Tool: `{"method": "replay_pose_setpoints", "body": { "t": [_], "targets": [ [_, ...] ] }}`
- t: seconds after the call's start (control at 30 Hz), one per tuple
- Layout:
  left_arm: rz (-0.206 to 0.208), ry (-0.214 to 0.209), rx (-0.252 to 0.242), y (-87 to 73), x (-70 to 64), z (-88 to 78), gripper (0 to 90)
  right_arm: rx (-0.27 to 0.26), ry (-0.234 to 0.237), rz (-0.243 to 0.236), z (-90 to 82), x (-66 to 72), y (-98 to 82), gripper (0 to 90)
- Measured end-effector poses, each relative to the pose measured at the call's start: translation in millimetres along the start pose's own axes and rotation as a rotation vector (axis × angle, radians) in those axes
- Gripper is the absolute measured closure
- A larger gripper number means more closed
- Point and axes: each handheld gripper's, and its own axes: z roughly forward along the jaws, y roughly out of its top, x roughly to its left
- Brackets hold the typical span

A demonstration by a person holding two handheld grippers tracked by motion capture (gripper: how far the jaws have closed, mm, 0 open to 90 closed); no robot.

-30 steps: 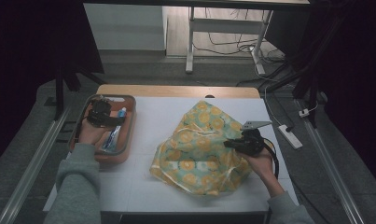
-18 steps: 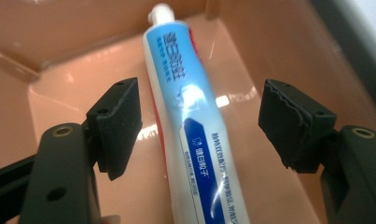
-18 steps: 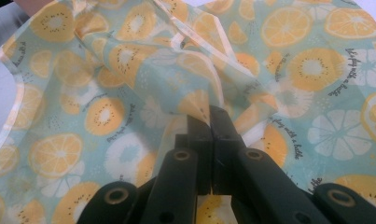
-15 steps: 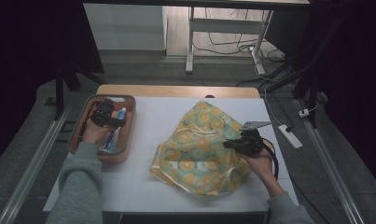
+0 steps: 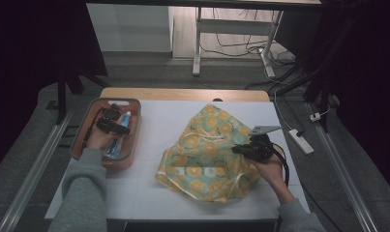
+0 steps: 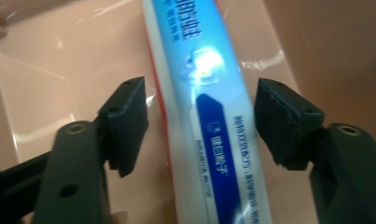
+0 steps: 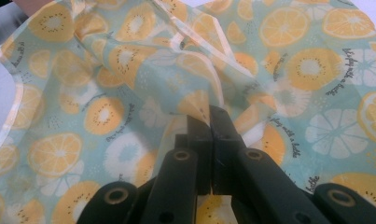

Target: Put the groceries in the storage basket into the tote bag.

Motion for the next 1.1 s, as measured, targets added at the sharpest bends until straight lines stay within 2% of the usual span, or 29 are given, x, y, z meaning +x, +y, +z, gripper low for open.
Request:
{"method": "replay_pose_setpoints", "body": {
  "t": [0.07, 0.2, 0.43, 0.57, 0.7, 0.77, 0.9, 1.03, 1.1],
  "targets": [
    [-0.008, -0.032, 0.004, -0.4, 1.4, 1.3, 43.1, -0.002, -0.003, -0.002, -0.7, 0.1, 0.1, 88.4],
    [-0.024, -0.043, 0.012, -0.7, 2.7, 2.2, 44.4, -0.003, -0.007, -0.004, -1.4, -0.4, 0.0, 88.4],
    [-0.017, -0.036, 0.028, -1.8, 2.6, -0.9, 54.1, -0.004, -0.011, -0.005, -3.1, -0.4, 0.0, 88.3],
    [-0.030, -0.036, 0.019, -2.6, 5.3, -4.2, 60.6, -0.008, -0.012, -0.006, -4.4, -0.1, 0.4, 88.2],
    [-0.051, -0.041, 0.017, -6.1, 13.4, -4.5, 72.6, -0.011, -0.014, -0.008, -5.2, 0.3, 0.7, 88.1],
    [-0.065, -0.069, 0.008, -7.7, 18.3, -5.3, 73.3, -0.011, -0.015, -0.009, -5.3, 0.3, 0.8, 88.1],
    [-0.071, -0.085, 0.000, -9.0, 21.2, -6.3, 74.2, -0.008, -0.015, -0.008, -4.0, 0.2, 0.5, 88.1],
    [-0.064, -0.067, -0.009, -9.5, 21.5, -8.0, 74.6, -0.009, -0.015, -0.011, -4.3, 0.8, 0.8, 88.1],
    [-0.052, -0.060, -0.030, -10.3, 21.6, -11.4, 74.6, -0.011, -0.014, -0.010, -5.0, 0.6, 0.8, 88.1]
  ]
}}
